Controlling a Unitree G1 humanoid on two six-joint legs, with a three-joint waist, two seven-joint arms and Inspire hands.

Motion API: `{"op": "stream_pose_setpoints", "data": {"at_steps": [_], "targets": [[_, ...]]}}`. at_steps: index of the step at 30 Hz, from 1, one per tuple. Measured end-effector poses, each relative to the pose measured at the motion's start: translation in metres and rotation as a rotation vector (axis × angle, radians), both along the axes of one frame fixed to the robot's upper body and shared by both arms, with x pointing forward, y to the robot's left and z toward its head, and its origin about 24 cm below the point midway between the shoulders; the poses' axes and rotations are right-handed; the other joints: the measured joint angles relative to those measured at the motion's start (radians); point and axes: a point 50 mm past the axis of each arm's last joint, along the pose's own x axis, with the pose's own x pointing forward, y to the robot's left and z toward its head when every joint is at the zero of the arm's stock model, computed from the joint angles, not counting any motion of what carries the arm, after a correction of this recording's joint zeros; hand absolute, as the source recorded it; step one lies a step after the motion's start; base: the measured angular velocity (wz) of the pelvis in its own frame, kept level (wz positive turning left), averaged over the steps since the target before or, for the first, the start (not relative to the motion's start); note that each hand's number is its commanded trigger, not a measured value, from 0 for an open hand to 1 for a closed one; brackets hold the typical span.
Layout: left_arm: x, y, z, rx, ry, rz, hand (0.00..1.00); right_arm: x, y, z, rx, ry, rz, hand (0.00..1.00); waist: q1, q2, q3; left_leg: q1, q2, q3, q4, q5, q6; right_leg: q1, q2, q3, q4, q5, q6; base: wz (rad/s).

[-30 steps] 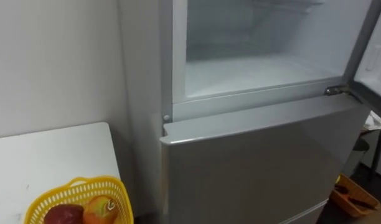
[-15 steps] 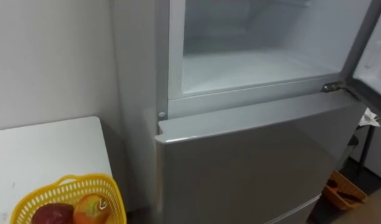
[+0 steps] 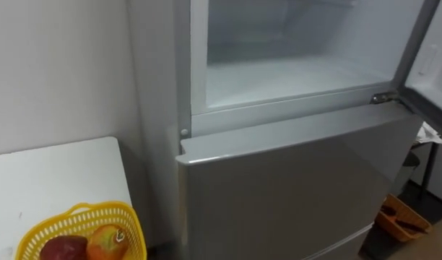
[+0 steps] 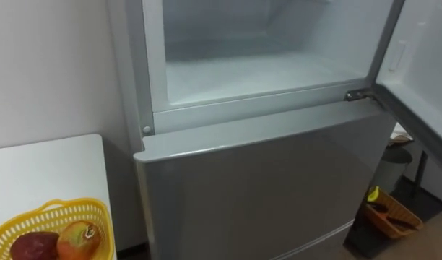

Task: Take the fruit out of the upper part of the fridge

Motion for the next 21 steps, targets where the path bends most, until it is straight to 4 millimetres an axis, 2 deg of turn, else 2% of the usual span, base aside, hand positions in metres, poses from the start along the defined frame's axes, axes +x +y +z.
{"op": "stream_pose_setpoints", "data": {"at_steps": [9,11,21], "targets": [[-0.002,0.001,0.001,-0.004,-0.010,0.018,0.00,0.003,0.004,-0.001,-0.007,0.006,0.025,0.00,0.016,-0.009,-0.0005,-0.001,-0.002,0.006,0.004,0.004,-0.003,-0.007,-0.004,0.000,0.019,-0.005,-0.001,-0.01],[-0.002,0.001,0.001,-0.005,-0.011,0.021,0.00,0.006,0.007,-0.002,-0.010,0.014,0.042,0.00,0.016,-0.014,0.0019,0.000,-0.003,0.007,0.004,0.005,-0.003,-0.009,-0.005,0.002,0.024,-0.006,-0.002,-0.02],[-0.013,-0.003,-0.005,-0.044,0.079,-0.059,0.00,0.020,0.027,0.001,-0.205,0.107,0.127,0.00,0.026,-0.016,0.0048,-0.001,-0.002,0.010,0.007,0.006,-0.003,-0.010,-0.005,0.001,0.026,-0.002,-0.005,-0.02]]}}
